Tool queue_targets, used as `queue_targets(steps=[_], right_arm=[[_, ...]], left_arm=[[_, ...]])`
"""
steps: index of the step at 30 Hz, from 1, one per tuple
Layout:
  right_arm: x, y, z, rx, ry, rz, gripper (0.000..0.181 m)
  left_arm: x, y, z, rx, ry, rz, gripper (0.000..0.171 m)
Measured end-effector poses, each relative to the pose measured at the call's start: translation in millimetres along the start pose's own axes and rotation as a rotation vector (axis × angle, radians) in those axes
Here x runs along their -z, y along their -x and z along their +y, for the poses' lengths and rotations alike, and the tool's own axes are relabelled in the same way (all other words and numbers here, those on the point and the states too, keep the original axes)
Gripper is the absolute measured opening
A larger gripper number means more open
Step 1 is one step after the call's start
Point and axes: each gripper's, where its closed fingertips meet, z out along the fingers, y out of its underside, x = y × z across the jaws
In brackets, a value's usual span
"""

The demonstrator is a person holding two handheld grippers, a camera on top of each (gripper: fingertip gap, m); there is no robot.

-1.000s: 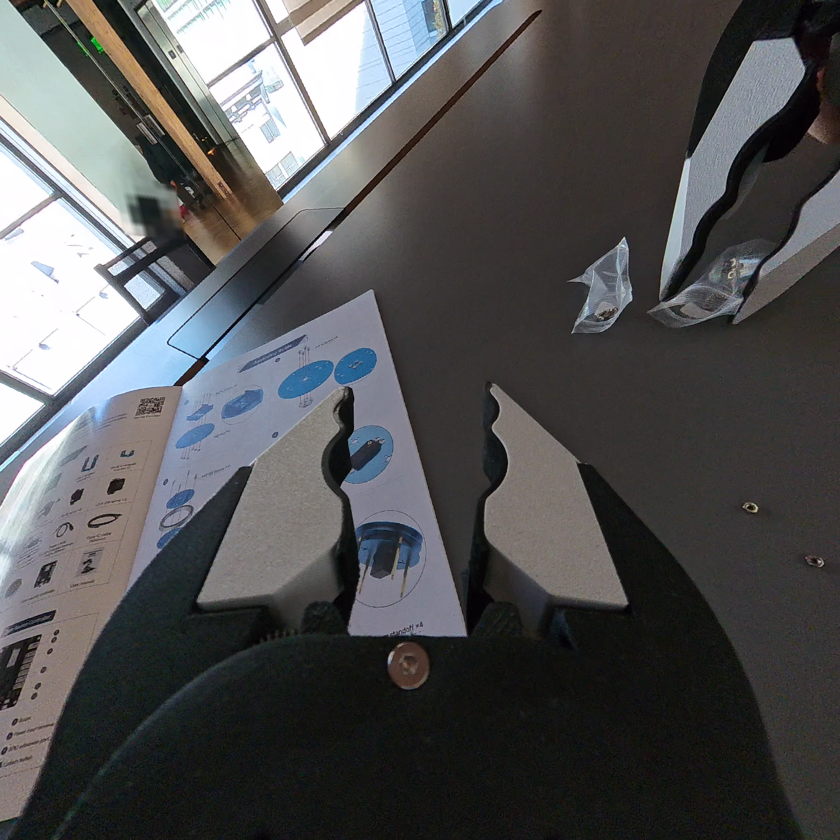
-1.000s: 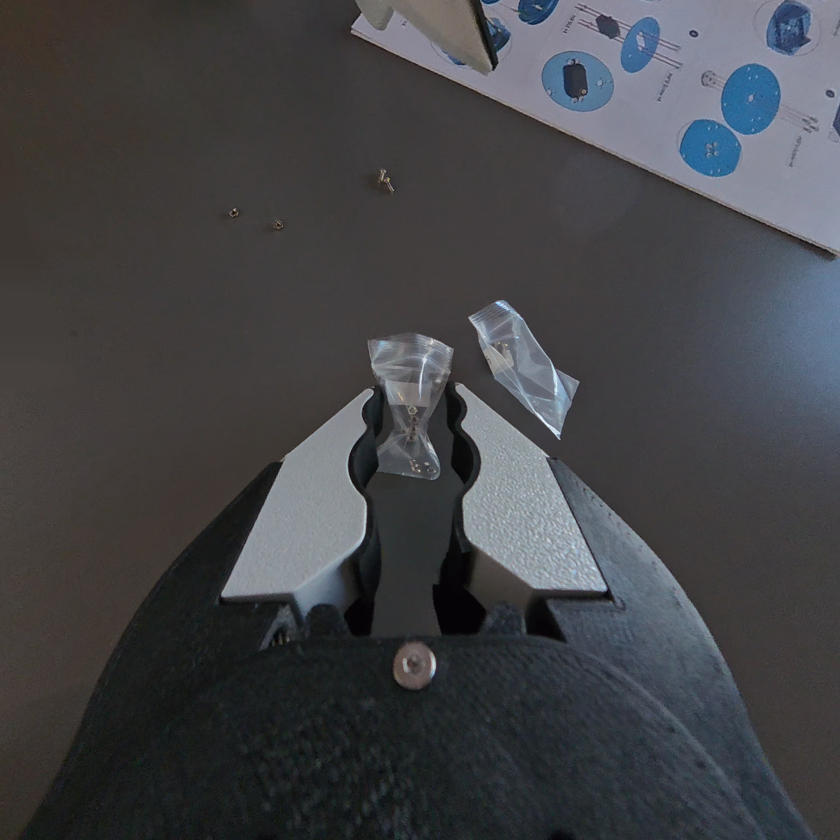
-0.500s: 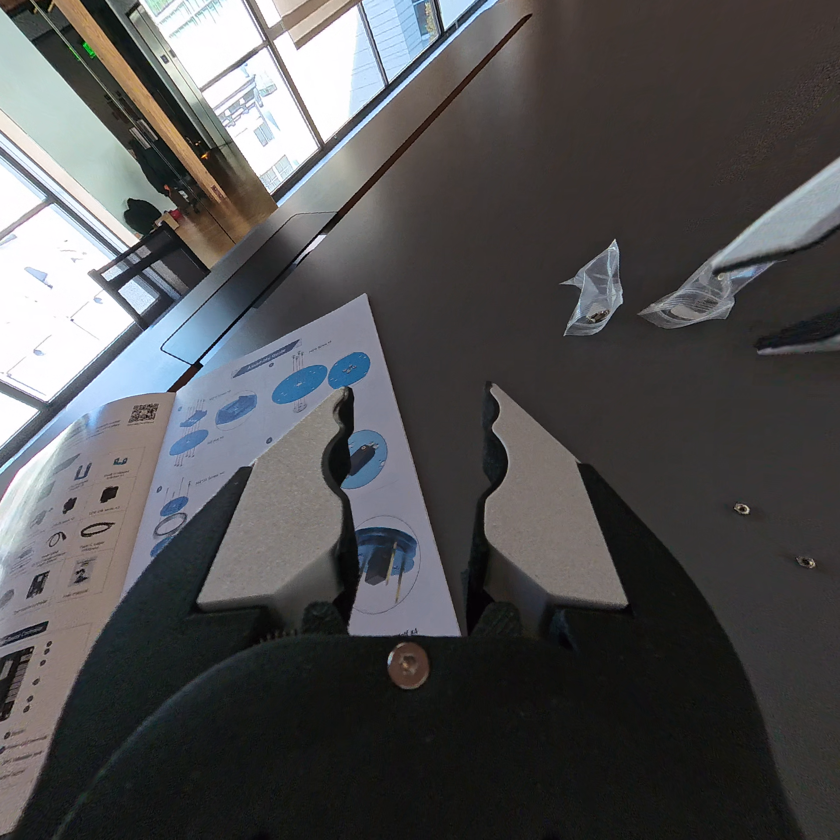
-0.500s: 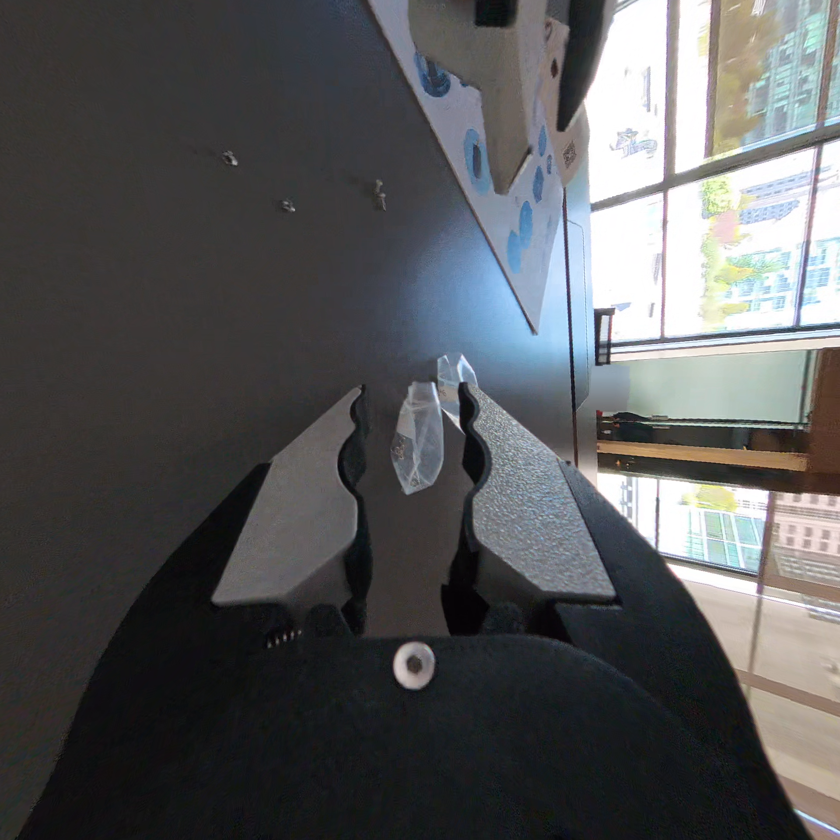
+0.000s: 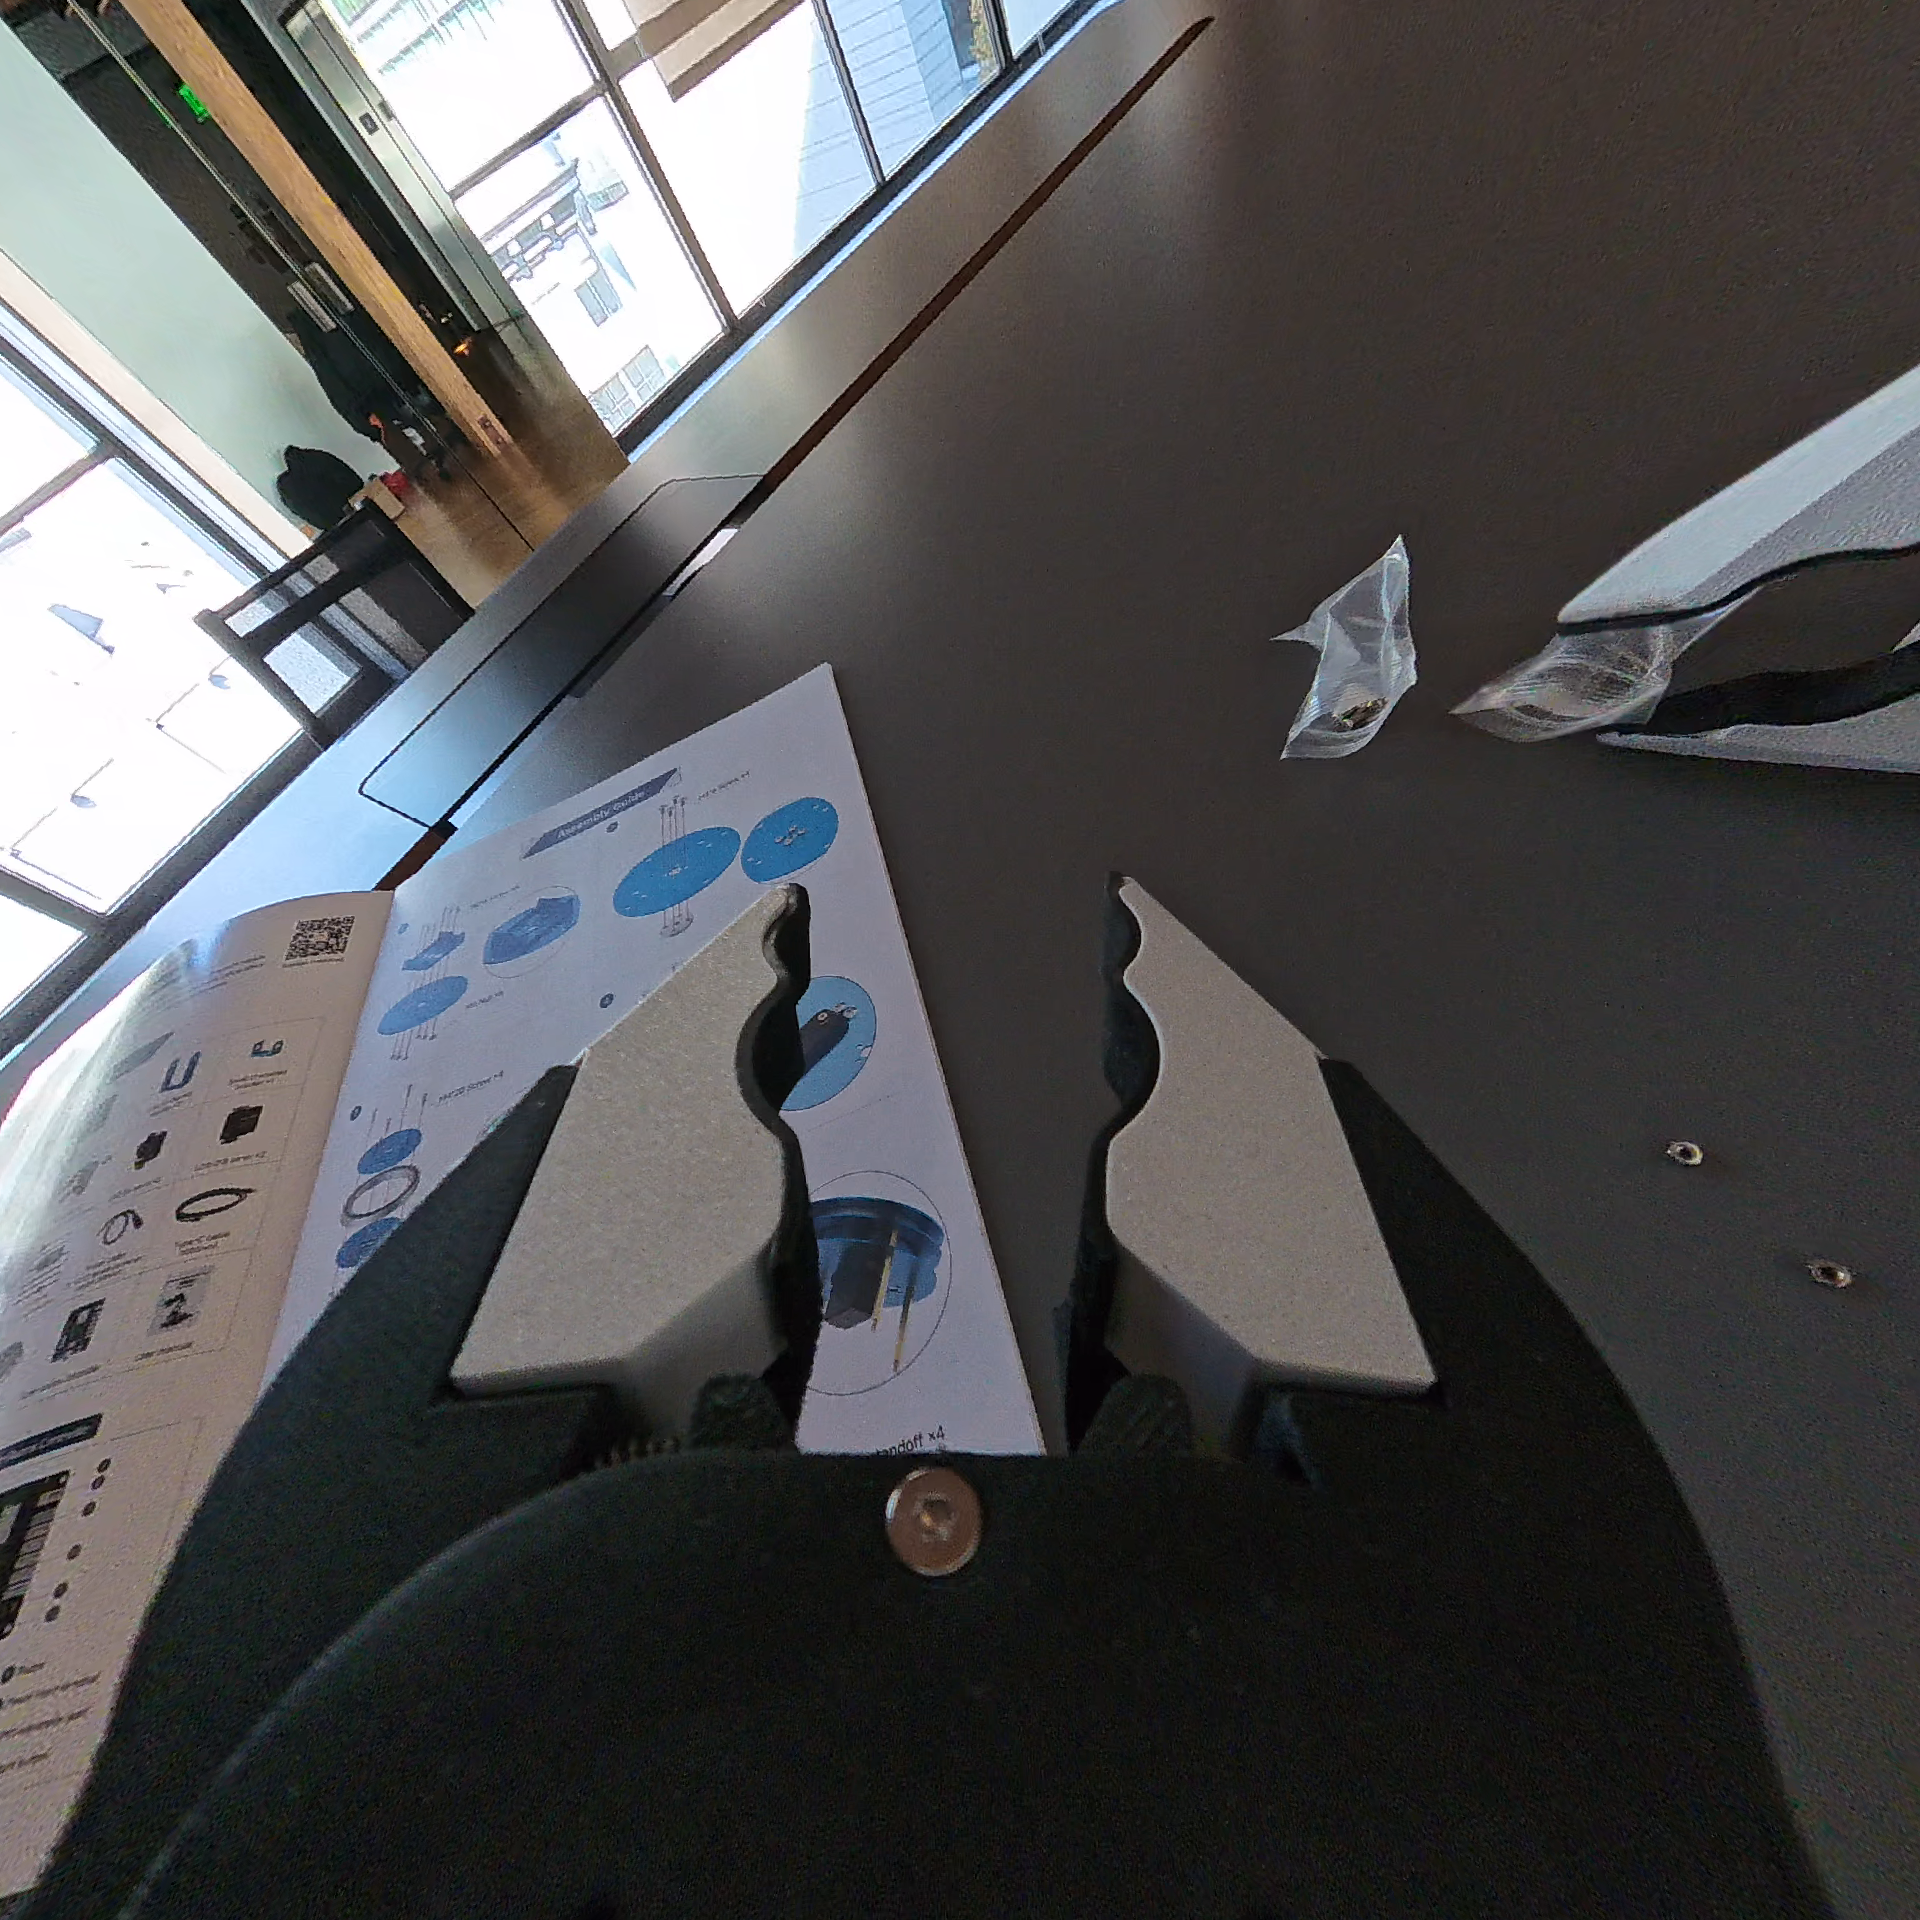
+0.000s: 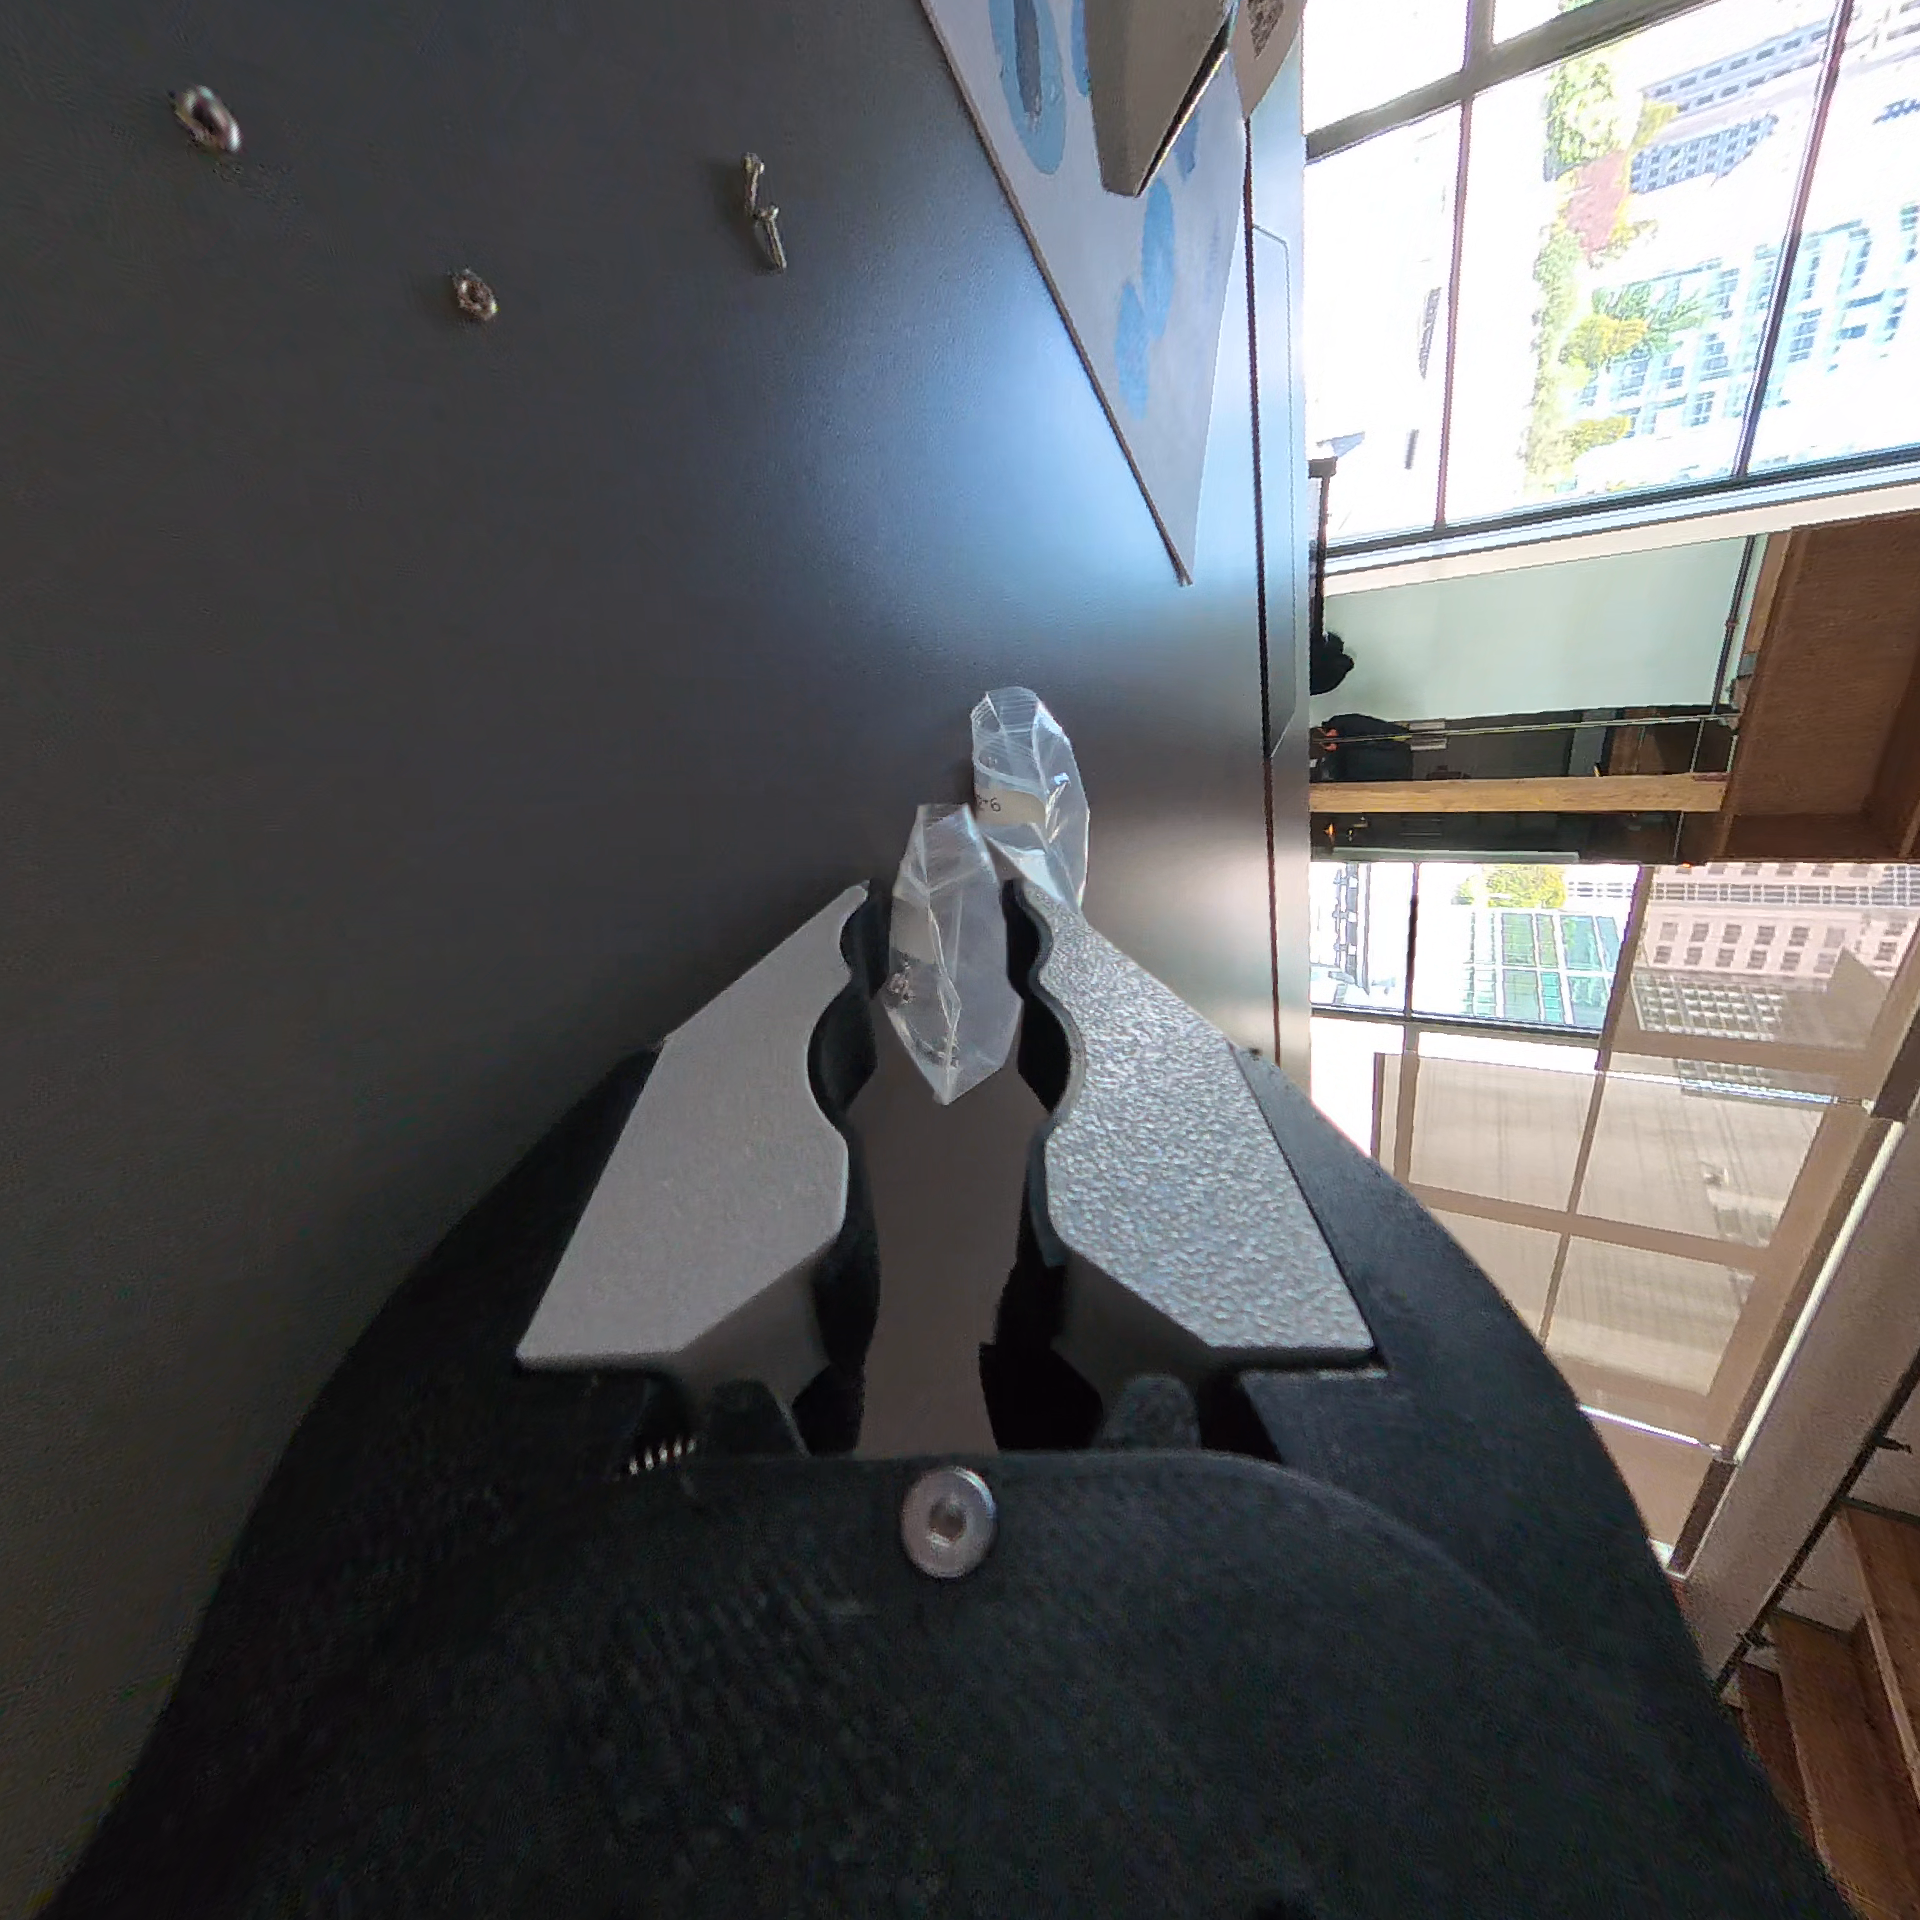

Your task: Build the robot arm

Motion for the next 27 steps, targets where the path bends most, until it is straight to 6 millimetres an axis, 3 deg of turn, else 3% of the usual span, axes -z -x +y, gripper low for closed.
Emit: queue_targets(steps=[9,15,20,27], right_arm=[[11,-10,-10,-0.103,-0.13,-0.045,0.009],[33,-24,-33,-0.374,-0.393,-0.247,0.008],[57,-19,-57,-0.539,-0.606,-0.514,0.008],[71,-17,-68,-0.601,-0.707,-0.655,0.007]], left_arm=[[3,-12,-10,-0.029,-0.059,0.069,0.057],[24,-57,-38,-0.141,-0.253,0.321,0.055],[49,-85,-53,-0.245,-0.399,0.448,0.052],[59,-99,-51,-0.365,-0.44,0.475,0.037]])
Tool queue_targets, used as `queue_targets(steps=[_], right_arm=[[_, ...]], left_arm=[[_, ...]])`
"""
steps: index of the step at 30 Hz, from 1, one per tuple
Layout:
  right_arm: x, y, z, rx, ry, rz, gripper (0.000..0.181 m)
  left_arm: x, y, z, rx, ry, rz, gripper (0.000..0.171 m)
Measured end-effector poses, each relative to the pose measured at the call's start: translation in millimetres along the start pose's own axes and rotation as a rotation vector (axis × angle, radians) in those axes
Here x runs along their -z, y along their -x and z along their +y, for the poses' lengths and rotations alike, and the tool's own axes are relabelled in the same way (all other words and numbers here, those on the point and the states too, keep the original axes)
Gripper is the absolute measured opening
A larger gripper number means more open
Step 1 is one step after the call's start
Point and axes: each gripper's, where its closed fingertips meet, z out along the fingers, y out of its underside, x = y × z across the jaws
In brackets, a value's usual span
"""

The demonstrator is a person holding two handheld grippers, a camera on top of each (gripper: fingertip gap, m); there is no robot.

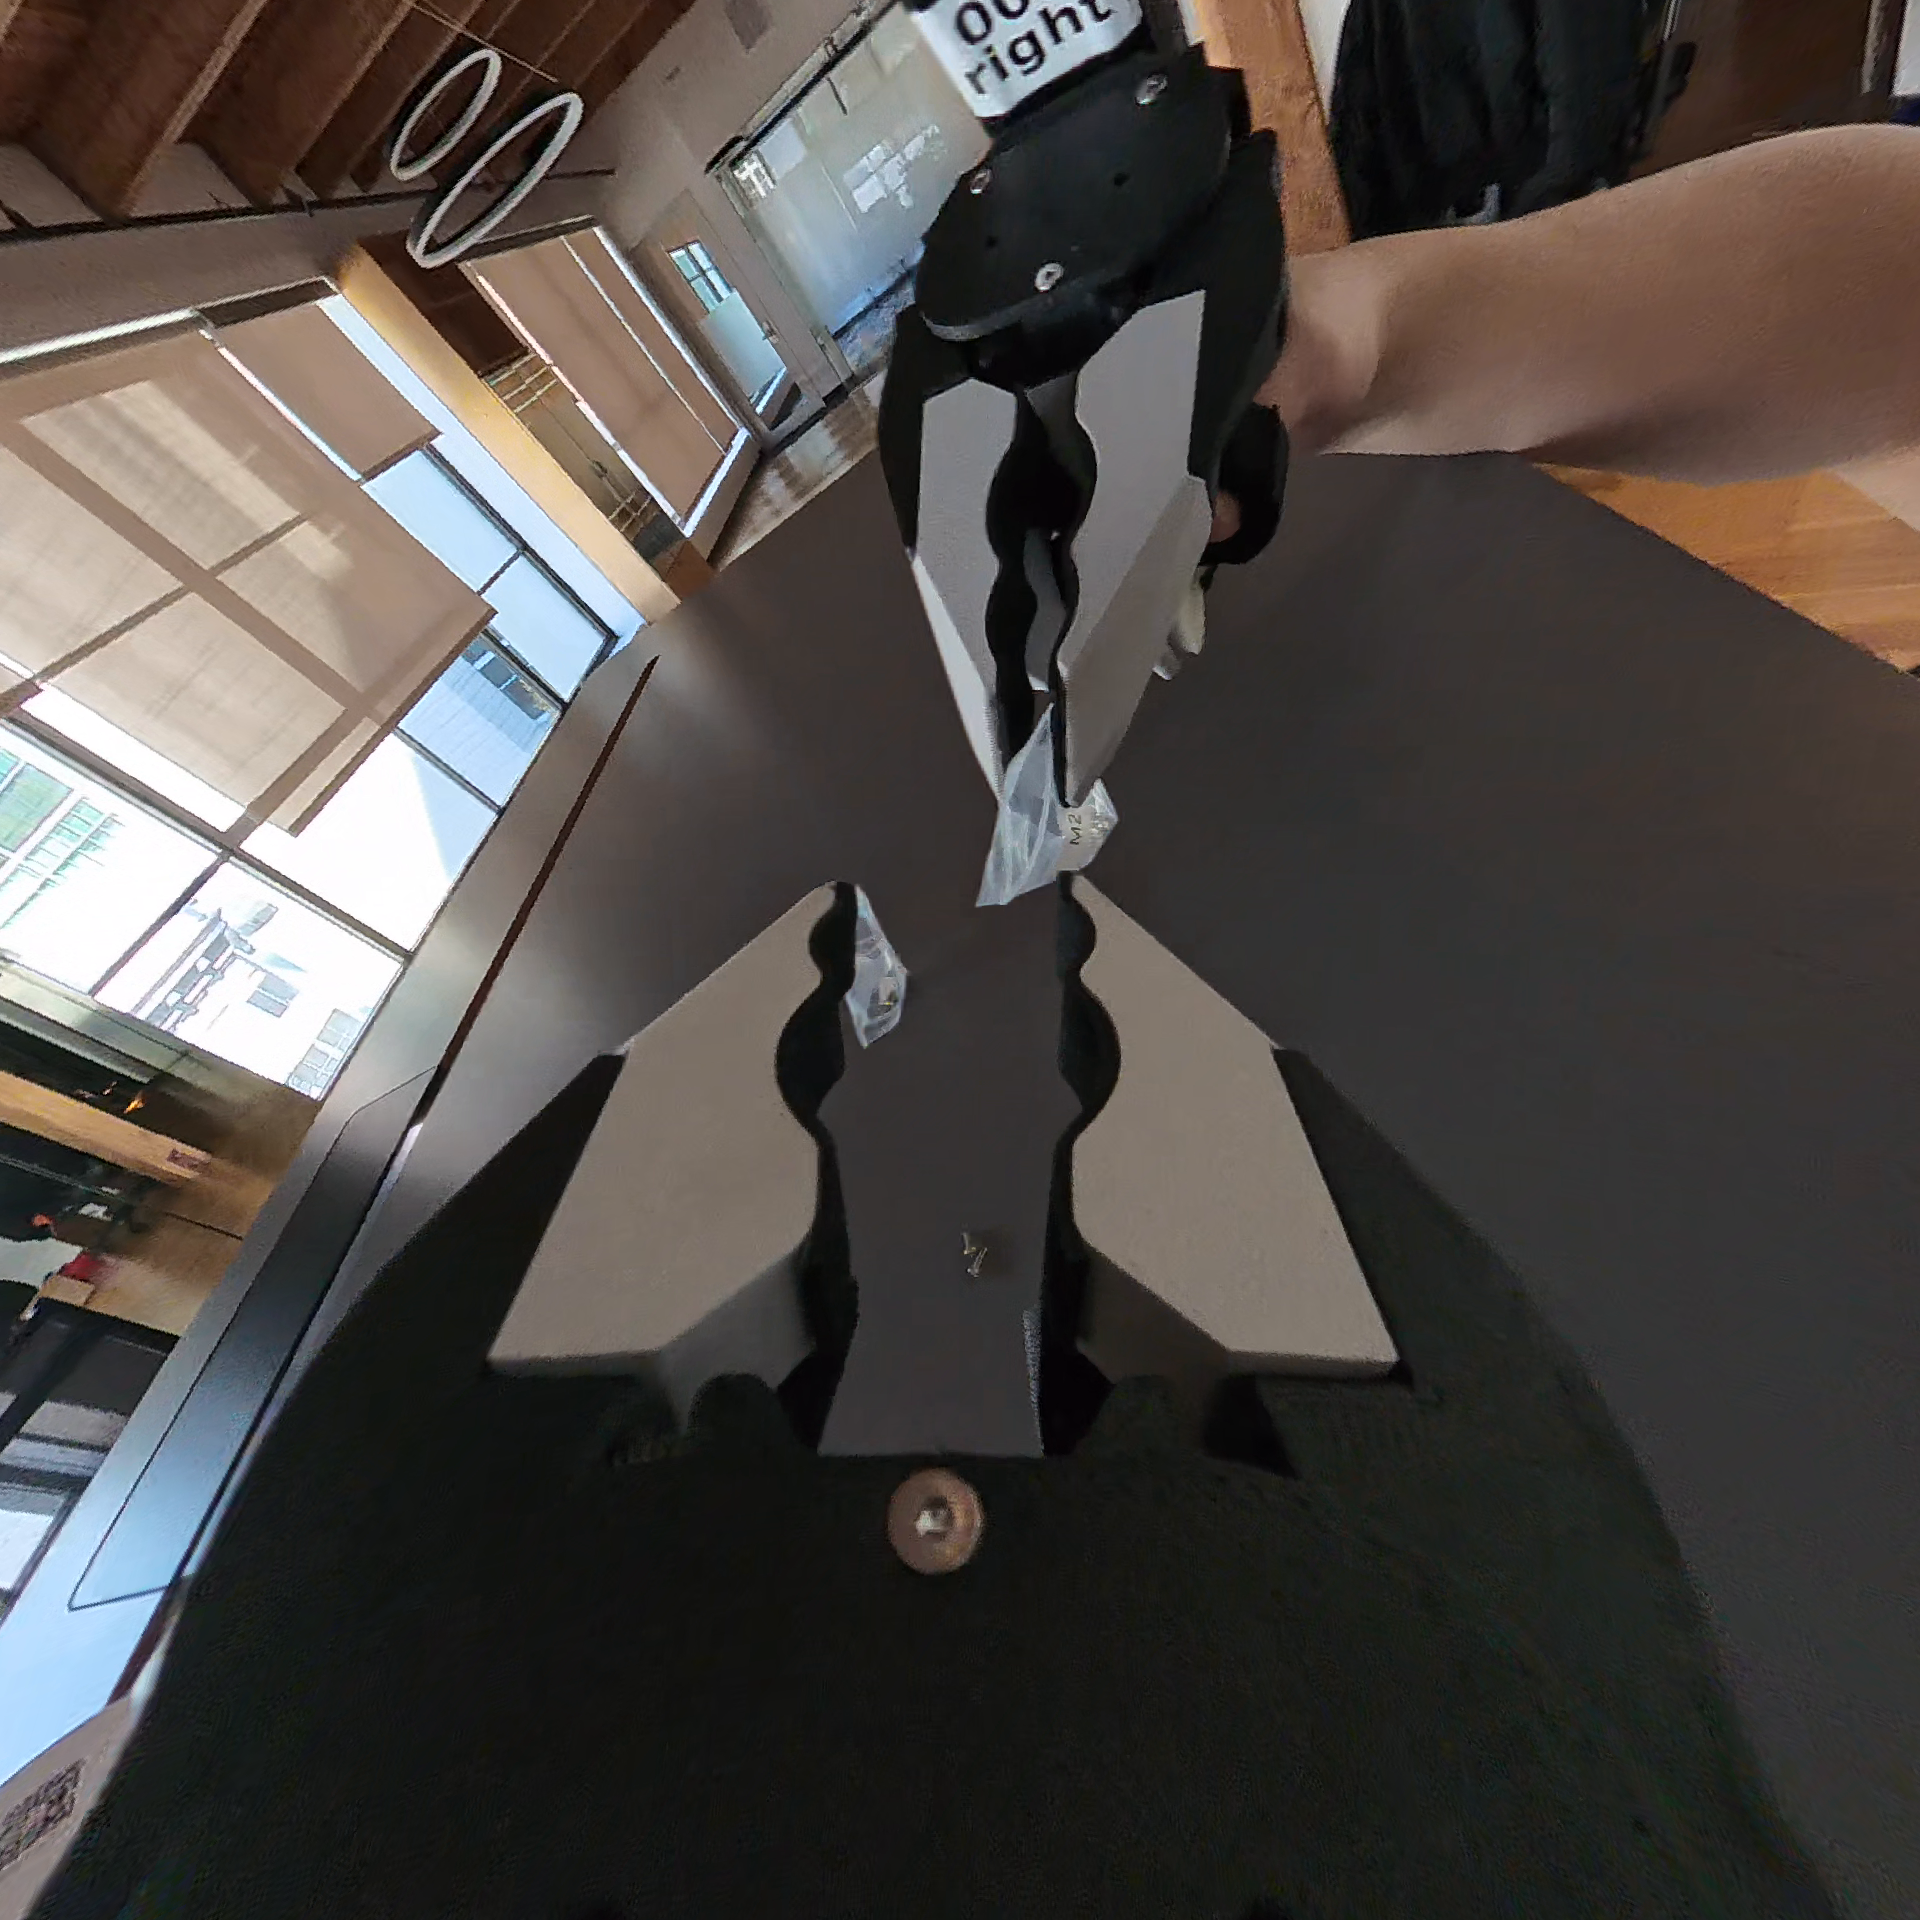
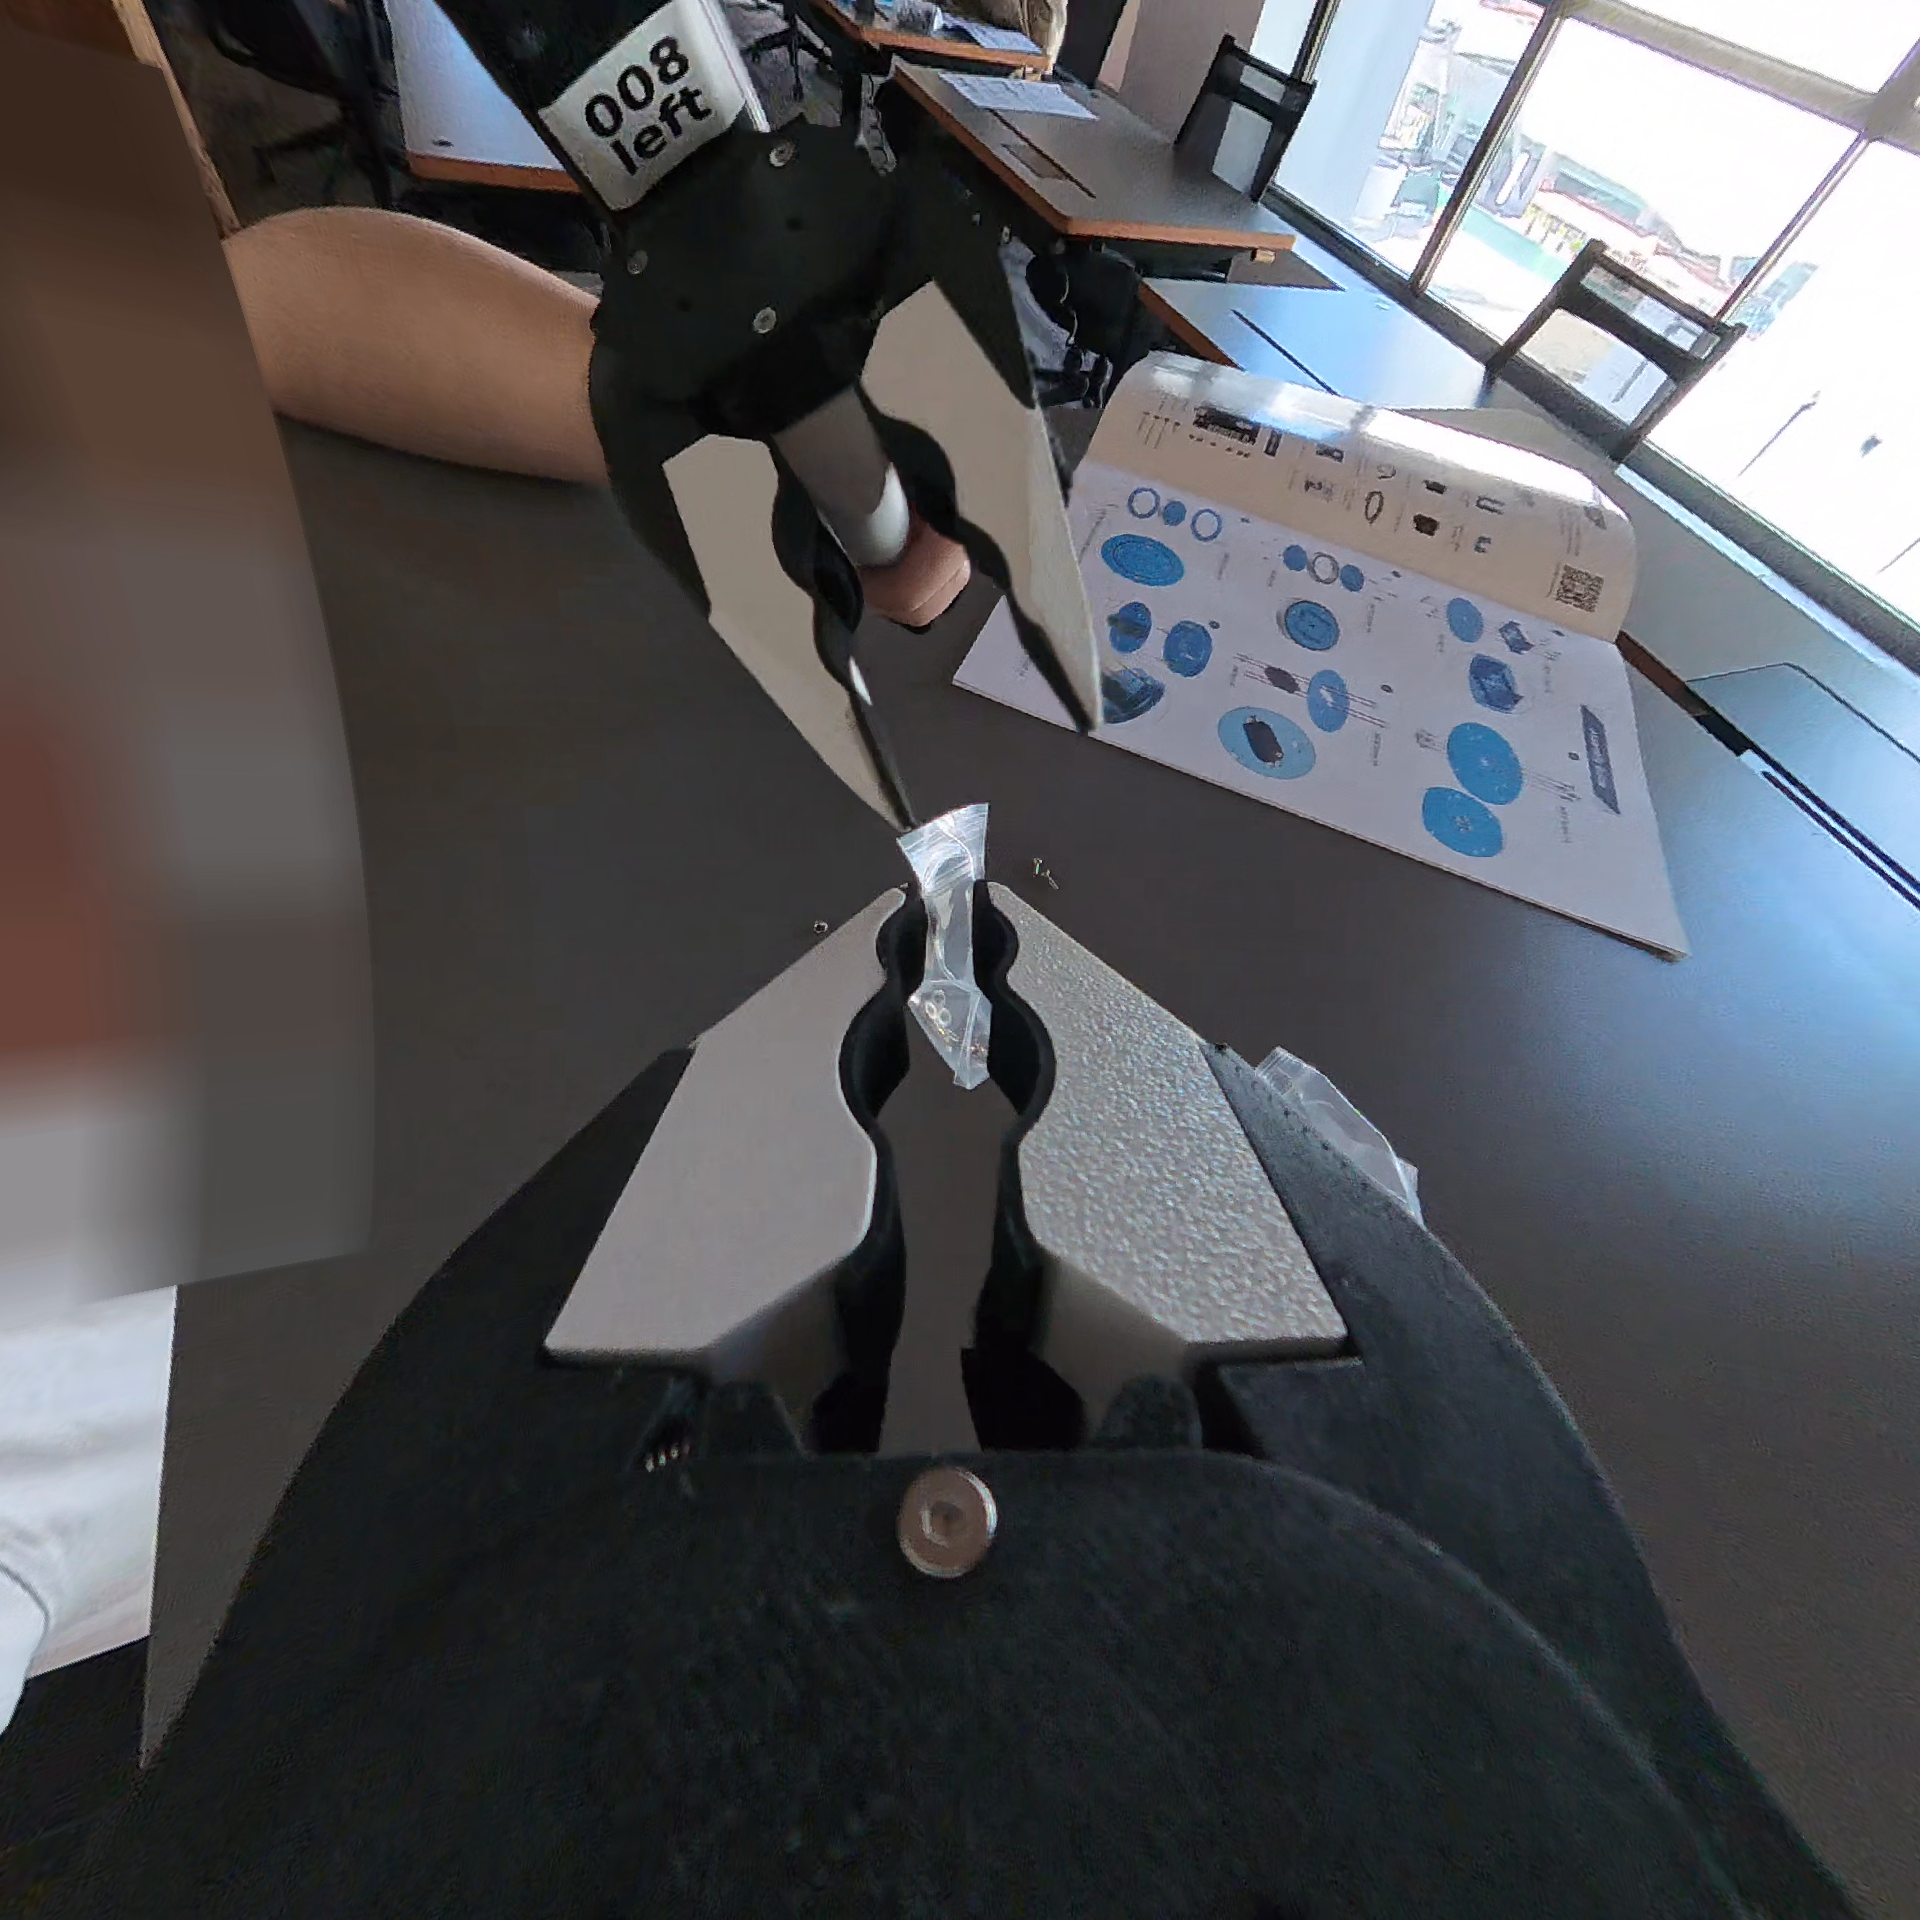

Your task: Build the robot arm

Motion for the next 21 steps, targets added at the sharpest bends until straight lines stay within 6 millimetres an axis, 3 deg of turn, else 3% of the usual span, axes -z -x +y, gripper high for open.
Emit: queue_targets(steps=[6,10,16,21], right_arm=[[-7,0,0,-0.029,0.004,-0.034,0.007],[-12,-2,2,-0.03,0.029,-0.038,0.006],[-13,-9,8,-0.014,0.033,-0.029,0.009],[-10,-14,16,0.021,0.046,0.002,0.025]], left_arm=[[-4,-7,9,-0.048,0.046,0.017,0.022],[-5,-10,15,-0.097,0.079,0.022,0.0],[-6,-10,22,-0.066,0.114,0.041,0.0],[-9,-11,29,-0.063,0.147,0.043,0.0]])
